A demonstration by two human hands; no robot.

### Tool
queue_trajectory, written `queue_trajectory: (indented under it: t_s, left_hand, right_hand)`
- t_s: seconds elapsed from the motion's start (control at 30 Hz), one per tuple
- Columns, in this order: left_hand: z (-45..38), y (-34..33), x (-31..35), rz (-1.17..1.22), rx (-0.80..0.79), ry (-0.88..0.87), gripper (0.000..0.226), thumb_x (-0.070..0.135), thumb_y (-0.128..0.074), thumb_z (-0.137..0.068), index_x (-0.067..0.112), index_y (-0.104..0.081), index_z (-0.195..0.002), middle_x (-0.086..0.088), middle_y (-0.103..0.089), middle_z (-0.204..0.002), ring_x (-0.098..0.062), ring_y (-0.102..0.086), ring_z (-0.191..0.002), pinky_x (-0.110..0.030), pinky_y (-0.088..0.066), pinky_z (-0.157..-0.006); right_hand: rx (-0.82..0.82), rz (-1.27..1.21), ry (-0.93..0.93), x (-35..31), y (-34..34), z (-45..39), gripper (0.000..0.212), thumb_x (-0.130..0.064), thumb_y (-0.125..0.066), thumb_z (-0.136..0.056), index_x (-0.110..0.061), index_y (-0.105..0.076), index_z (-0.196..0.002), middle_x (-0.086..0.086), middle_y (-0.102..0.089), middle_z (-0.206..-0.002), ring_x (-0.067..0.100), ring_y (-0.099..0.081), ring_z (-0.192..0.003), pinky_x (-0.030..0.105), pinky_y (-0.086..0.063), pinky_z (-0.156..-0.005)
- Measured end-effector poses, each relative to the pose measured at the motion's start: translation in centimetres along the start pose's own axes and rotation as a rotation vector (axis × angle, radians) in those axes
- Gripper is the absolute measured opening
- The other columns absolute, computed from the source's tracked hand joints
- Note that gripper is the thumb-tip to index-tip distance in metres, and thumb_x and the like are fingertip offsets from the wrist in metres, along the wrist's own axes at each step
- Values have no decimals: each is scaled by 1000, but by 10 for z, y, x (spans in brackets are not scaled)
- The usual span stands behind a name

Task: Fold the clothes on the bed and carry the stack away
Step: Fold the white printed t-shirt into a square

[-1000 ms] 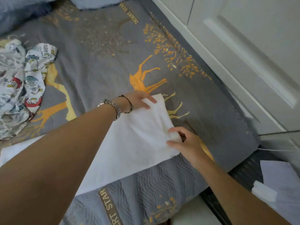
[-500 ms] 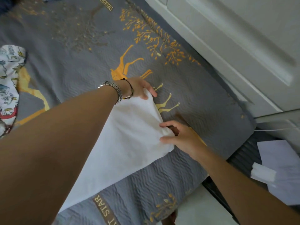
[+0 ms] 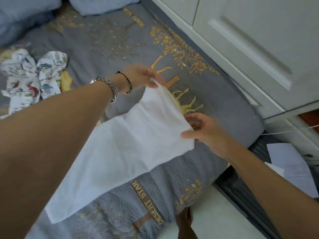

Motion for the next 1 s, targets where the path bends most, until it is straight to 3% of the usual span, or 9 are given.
queue_trajectory:
  t_s: [0.2,0.33,0.4,0.5,0.6,0.67,0.77,0.87,1.0]
  left_hand:
    - [108,58,-18,102,83,-14,23,-2,-66,-80,17,-71,-92,24,-71,-75,9,-63,-83,-7,-48,-82]
    - [175,86,-63,288,135,118,39,-8,-53,-85,23,-74,-73,15,-72,-70,1,-66,-72,-9,-53,-73]
    - [202,91,-90,446,170,204,36,-5,-45,-86,17,-71,-74,8,-72,-68,-2,-65,-68,-13,-54,-67]
    - [243,93,-131,495,252,273,14,13,-55,-87,14,-66,-77,10,-70,-67,1,-61,-61,-12,-50,-57]
    - [283,93,-189,417,381,328,16,4,-67,-80,19,-61,-76,15,-64,-60,1,-61,-64,-15,-52,-61]
    - [301,88,-227,364,459,395,26,-5,-66,-78,19,-59,-75,9,-62,-71,-5,-58,-72,-18,-51,-67]
    - [318,73,-271,356,562,482,24,-11,-64,-76,9,-64,-89,7,-61,-78,-5,-56,-72,-12,-49,-60]
    - [320,55,-303,419,664,534,29,-8,-67,-75,9,-65,-99,5,-62,-85,-9,-56,-77,-21,-51,-71]
    - [314,38,-325,524,718,536,23,-6,-67,-77,16,-62,-83,6,-61,-83,-4,-54,-62,-11,-49,-50]
  right_hand:
    - [-92,151,70,-39,-95,46,34,0,-77,-68,-18,-70,-96,-1,-67,-87,15,-61,-82,38,-52,-84]
    - [-152,197,54,-39,-170,63,33,1,-74,-69,-21,-70,-94,-5,-68,-83,8,-61,-72,25,-52,-69]
    - [-188,251,61,-33,-206,68,30,0,-73,-70,-21,-69,-92,-7,-68,-81,4,-60,-66,19,-50,-61]
    - [-196,366,115,-16,-264,70,26,-6,-72,-68,-18,-68,-91,-2,-69,-87,5,-61,-69,14,-48,-59]
    - [-239,408,117,9,-326,66,25,-10,-70,-67,-16,-68,-91,-5,-68,-86,10,-65,-76,22,-52,-61]
    - [-247,455,121,26,-357,61,23,-12,-69,-67,-16,-67,-89,-8,-66,-79,11,-64,-76,26,-52,-65]
    - [-214,474,98,50,-386,53,22,-10,-67,-65,-15,-66,-87,-5,-65,-75,14,-62,-73,31,-50,-67]
    - [-194,497,81,71,-400,47,28,-9,-65,-65,-18,-66,-91,-5,-66,-79,14,-61,-75,27,-46,-67]
    - [-183,520,67,90,-412,41,32,-9,-61,-67,-21,-65,-96,-5,-67,-85,17,-63,-81,26,-46,-67]
Point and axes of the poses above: each hand's wrist, its own z-axis away from the middle knuckle, its own y-axis out of the back of the hand, x = y × z, the point moved 3 cm from there along -z, towards the middle knuckle
